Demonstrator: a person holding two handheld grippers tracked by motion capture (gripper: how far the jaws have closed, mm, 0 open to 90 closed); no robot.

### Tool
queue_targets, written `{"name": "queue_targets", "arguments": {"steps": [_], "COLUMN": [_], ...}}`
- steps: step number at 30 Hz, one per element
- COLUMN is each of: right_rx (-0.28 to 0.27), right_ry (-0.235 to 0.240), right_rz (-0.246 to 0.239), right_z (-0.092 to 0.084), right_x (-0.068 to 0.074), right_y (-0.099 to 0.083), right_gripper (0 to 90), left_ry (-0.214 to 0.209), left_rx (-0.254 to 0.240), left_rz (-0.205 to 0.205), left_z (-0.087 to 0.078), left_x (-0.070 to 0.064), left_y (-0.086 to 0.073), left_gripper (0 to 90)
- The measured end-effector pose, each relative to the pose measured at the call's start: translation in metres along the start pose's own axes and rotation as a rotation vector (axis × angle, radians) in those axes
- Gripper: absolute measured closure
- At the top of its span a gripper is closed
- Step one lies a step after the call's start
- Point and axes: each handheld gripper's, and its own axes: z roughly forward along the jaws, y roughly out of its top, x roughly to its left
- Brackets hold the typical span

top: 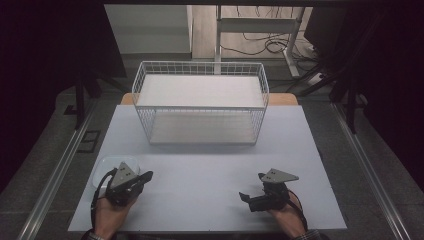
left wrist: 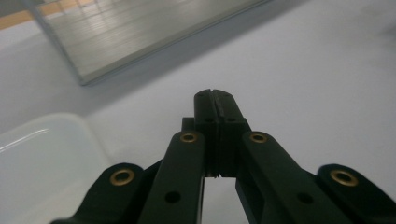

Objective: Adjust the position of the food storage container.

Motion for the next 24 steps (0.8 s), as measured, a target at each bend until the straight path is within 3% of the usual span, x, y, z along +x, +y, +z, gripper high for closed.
{"name": "queue_targets", "arguments": {"steps": [13, 19, 24], "right_rx": [-0.011, -0.003, 0.002], "right_ry": [-0.009, -0.011, -0.013], "right_rz": [0.005, -0.002, -0.006], "right_z": [-0.001, -0.001, 0.000], "right_x": [-0.001, -0.001, -0.001], "right_y": [0.000, 0.000, -0.001], "right_gripper": [1.3, 1.5, 1.5], "left_ry": [0.152, 0.232, 0.266], "left_rx": [-0.014, -0.020, -0.023], "left_rz": [-0.062, -0.115, -0.143], "left_z": [-0.026, -0.038, -0.044], "left_x": [0.039, 0.063, 0.073], "left_y": [-0.013, -0.026, -0.033], "left_gripper": [90.0, 90.0, 89.9]}}
